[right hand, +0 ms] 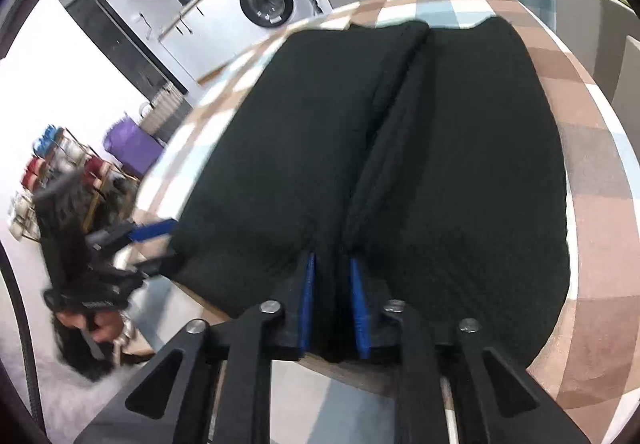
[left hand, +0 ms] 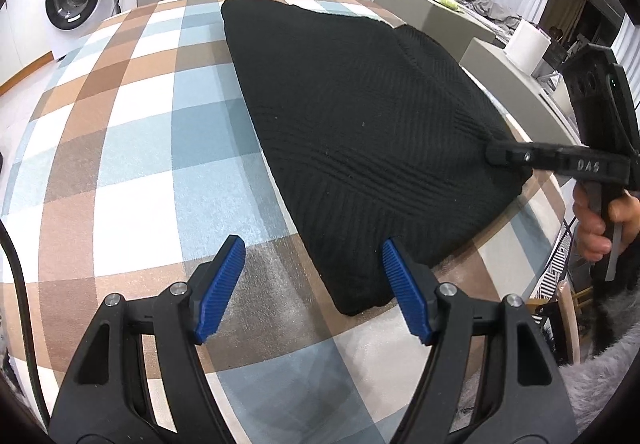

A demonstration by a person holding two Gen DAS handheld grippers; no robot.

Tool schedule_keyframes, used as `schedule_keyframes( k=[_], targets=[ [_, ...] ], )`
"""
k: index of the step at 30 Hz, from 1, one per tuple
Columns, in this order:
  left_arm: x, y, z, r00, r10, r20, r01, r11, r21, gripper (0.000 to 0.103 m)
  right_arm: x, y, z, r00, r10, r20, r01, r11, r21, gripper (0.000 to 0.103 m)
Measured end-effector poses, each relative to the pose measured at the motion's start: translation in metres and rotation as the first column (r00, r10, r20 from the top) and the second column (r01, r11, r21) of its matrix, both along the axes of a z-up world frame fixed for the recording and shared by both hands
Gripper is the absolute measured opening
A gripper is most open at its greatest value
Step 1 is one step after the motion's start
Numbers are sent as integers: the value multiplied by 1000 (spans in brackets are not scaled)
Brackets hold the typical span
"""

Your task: Fold small clothes

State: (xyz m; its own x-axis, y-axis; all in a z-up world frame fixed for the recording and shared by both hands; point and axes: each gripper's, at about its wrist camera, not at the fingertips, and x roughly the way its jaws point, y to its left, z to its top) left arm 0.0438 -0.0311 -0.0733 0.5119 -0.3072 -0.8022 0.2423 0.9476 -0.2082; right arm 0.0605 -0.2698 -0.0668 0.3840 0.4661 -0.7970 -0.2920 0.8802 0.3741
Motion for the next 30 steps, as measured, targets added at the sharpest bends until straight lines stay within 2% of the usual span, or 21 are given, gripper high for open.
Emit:
schedule_keyframes(
  k=[1,2,7,9,12,14,15,17,20,22,24,27,29,30],
  targets=[
    [0,1,2,1000,6,6,-6,1000,-11,69,3,-2,3,1000,-11,11,11,1000,9,43],
    [2,3,3,1000,12,10,-12,1000,-21,69,8,-5,4,999,-27,16,27,1000,15,46],
    [19,12,6,997,72,21,-70,995,-73,69,53,-11,-8,995,-91,-42,94,993,77,47],
    [33,15,4,994,112,4,-111,990,-87,69,69,-7,-9,995,-95,-34,98,990,102,47],
    [45,17,5,990,140,1,-139,983,-120,69,95,5,-10,994,-110,-9,110,991,74,46],
    [51,17,7,989,145,7,-143,981,-131,69,108,15,-11,993,-119,3,118,993,29,30],
    [53,16,8,989,147,12,-144,981,-131,69,111,18,-10,993,-114,11,114,993,6,15],
    [57,14,11,990,143,17,-140,982,-127,69,112,23,1,995,-93,47,94,995,-30,11],
    [60,11,15,990,140,23,-136,984,-116,69,99,21,34,990,-74,123,84,993,-79,10],
    [62,9,14,991,129,20,-126,983,-131,69,96,13,43,985,-92,148,113,983,-142,10],
    [70,7,7,992,129,-2,-128,984,-127,69,102,0,30,982,-140,124,162,969,-185,12],
    [83,2,-4,989,137,-49,-143,981,-133,69,112,-15,-1,984,-176,20,176,969,-175,16],
    [91,0,-9,987,145,-70,-154,977,-150,69,106,-17,-4,982,-188,33,191,970,-150,22],
    [93,0,-9,987,148,-61,-156,975,-158,69,103,-17,-4,982,-186,30,189,972,-139,31]
  ],
)
